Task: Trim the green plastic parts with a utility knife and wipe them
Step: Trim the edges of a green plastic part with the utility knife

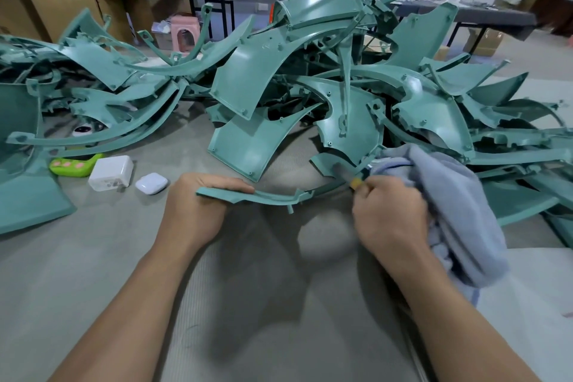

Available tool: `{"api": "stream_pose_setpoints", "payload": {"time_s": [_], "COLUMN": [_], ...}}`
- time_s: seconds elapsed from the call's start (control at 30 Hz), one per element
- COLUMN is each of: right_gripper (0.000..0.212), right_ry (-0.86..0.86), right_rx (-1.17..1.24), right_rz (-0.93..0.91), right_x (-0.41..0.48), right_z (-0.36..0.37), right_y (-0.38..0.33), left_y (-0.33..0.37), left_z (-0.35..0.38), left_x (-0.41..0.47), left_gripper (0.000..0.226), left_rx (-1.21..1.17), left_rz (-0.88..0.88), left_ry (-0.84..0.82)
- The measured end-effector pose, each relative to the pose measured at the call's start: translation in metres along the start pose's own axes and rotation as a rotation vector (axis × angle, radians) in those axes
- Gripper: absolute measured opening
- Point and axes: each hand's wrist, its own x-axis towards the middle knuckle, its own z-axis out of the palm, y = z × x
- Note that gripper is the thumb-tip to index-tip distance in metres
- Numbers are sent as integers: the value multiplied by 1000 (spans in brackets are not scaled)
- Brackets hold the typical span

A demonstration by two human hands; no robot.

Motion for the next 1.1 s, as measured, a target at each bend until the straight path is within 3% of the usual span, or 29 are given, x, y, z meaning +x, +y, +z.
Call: {"api": "stream_pose_setpoints", "payload": {"time_s": [0.1,0.2,0.3,0.33,0.43,0.53,0.67,0.73,0.8,0.87,0.97,1.1], "right_gripper": [35,38,31,31,34,32,33,33,32,37,43,33], "right_ry": [122,-10,74,120,161,142,-14,-97,-71,-22,85,48], "right_rx": [131,235,-7,21,376,585,896,863,676,572,536,571], "right_rz": [-13,-216,-77,-19,-66,-229,-274,-340,-393,-331,-247,-396], "right_x": [2,-14,0,6,0,-21,-43,-57,-62,-56,-51,-70], "right_z": [-3,7,4,0,-5,-8,-18,-18,-17,-17,-22,-22], "right_y": [1,-7,3,8,9,-6,-25,-33,-35,-33,-30,-41], "left_y": [-1,0,-1,-1,-3,4,14,12,9,7,8,12], "left_z": [1,2,3,3,7,12,15,15,14,14,15,16], "left_x": [0,1,0,0,1,-1,-7,-6,-5,-3,-4,-5], "left_gripper": [61,63,57,50,18,16,17,16,11,11,6,14], "left_rx": [-1,0,18,42,141,152,191,207,201,194,202,260], "left_rz": [-29,-59,-52,-52,-128,-154,-85,-74,-101,-120,-111,-116], "left_ry": [19,37,16,15,120,248,227,220,218,209,201,216]}}
